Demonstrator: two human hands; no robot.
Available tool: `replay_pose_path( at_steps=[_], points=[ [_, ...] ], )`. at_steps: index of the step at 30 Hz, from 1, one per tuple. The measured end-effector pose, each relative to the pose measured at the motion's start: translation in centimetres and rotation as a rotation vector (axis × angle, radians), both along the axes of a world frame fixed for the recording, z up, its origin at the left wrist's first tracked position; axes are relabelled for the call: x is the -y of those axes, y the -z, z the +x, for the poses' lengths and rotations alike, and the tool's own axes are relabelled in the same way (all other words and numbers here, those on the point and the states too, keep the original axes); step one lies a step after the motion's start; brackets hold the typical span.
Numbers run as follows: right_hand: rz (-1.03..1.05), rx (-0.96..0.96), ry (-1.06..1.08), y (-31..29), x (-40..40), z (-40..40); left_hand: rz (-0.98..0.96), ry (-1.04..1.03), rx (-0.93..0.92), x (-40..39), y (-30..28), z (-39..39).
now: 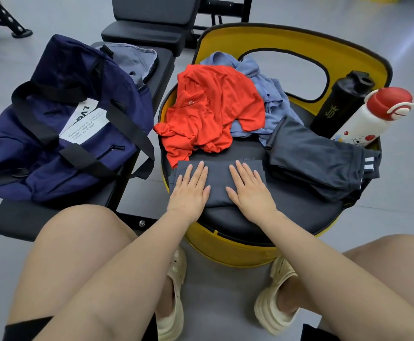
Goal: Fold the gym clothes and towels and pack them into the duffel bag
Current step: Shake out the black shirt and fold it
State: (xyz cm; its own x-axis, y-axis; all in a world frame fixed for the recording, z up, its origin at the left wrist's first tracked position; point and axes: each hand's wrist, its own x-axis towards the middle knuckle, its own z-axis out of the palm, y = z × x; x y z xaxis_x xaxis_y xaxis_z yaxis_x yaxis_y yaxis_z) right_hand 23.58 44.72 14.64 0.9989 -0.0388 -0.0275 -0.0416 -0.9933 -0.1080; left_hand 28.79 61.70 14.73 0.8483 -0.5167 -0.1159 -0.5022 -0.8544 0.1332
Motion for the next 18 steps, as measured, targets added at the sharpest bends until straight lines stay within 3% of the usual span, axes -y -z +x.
replay_pose_path(
  at_steps=[10, 18],
  points=[
    [-0.05, -0.048, 0.061, 0.0, 1.6, 3.8, 0.141, 0.114, 0.091, 2.0, -0.4, 4.9],
    [-0.02, -0.065, 0.133, -0.2, 2.6, 6.7, 0.132, 0.135, 0.087, 3.8, -0.6, 8.3]
  ],
)
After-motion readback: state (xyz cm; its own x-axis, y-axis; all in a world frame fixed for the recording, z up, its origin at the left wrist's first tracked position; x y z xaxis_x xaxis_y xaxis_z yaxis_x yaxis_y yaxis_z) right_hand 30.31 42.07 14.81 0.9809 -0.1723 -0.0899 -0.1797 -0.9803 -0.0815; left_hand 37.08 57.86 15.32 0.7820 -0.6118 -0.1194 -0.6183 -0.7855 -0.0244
